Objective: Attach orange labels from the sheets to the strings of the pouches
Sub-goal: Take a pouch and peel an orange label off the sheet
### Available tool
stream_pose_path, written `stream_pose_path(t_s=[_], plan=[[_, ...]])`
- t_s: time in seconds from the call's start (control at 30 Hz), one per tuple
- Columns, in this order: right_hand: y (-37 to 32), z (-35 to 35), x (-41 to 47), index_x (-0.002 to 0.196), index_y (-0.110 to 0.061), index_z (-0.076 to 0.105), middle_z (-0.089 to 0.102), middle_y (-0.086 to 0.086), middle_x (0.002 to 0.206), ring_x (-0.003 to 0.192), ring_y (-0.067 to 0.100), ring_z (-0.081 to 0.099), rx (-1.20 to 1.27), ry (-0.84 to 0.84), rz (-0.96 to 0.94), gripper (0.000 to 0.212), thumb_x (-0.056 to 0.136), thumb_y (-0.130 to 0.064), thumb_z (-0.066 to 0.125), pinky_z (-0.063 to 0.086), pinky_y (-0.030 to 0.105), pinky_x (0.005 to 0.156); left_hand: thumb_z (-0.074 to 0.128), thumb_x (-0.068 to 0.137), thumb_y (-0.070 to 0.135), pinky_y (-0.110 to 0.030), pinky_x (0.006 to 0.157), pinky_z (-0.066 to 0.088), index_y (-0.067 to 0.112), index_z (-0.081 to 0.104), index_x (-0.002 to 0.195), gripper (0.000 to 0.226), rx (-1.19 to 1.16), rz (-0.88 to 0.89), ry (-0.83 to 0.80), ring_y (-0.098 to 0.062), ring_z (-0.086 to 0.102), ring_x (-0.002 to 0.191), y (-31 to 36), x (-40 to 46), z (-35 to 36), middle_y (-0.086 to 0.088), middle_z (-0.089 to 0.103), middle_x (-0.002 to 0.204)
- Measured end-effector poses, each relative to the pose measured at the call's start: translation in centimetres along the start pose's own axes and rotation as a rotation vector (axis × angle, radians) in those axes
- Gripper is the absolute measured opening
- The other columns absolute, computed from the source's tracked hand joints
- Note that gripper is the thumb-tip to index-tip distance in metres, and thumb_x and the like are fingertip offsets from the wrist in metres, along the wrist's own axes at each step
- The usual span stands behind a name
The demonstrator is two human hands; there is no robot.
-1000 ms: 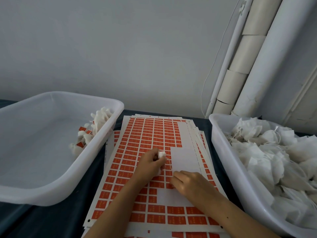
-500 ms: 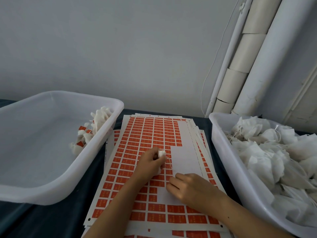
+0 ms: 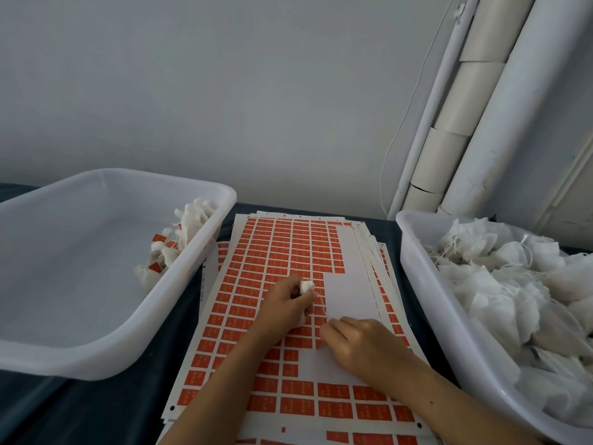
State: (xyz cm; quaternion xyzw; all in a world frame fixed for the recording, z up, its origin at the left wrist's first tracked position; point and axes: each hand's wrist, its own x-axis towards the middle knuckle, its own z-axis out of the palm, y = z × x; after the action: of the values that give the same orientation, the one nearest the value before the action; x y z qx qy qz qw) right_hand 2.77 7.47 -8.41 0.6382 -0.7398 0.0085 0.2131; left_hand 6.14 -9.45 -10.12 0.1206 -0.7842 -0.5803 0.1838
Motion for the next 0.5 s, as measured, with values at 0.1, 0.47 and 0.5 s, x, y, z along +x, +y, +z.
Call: stream_pose_path(t_s=[0.1, 0.47, 0.5], plan=[[-0.3, 0.0, 0.6, 0.088, -0.020, 0.070, 0.070, -0.011, 0.072, 0.051, 0.003, 0.063, 0.093, 0.042, 0.126, 0.029, 0.064, -0.032, 0.081, 0.049, 0.008, 0.054, 0.056, 0.093, 0.021, -0.008, 0.051, 0.045, 0.016, 0.057, 0.081, 0.014, 0.002, 0.007, 0.005, 0.003, 0.058, 0.053, 0.1, 0.0, 0.0, 0.007, 0.060, 0.064], [-2.4, 0.1, 2.4, 0.090, -0.034, 0.049, 0.056, -0.023, 0.077, 0.071, 0.002, 0.060, 0.746, 0.065, 0.717, 0.005, 0.091, -0.037, 0.053, 0.049, 0.008, 0.070, 0.055, 0.094, 0.017, -0.009, 0.053, 0.045, 0.014, 0.058, 0.079, 0.016, 0.002, 0.030, 0.008, 0.001, 0.057, 0.054, 0.1, 0.0, 0.0, 0.005, 0.059, 0.065], [-2.5, 0.1, 2.6, 0.088, -0.035, 0.049, 0.054, -0.024, 0.075, 0.070, 0.001, 0.059, 0.740, 0.065, 0.760, 0.009, 0.089, -0.039, 0.056, 0.047, 0.006, 0.068, 0.055, 0.093, 0.017, -0.008, 0.052, 0.045, 0.014, 0.058, 0.078, 0.016, 0.002, 0.026, 0.011, 0.001, 0.057, 0.053, 0.1, 0.0, 0.1, 0.006, 0.059, 0.064]])
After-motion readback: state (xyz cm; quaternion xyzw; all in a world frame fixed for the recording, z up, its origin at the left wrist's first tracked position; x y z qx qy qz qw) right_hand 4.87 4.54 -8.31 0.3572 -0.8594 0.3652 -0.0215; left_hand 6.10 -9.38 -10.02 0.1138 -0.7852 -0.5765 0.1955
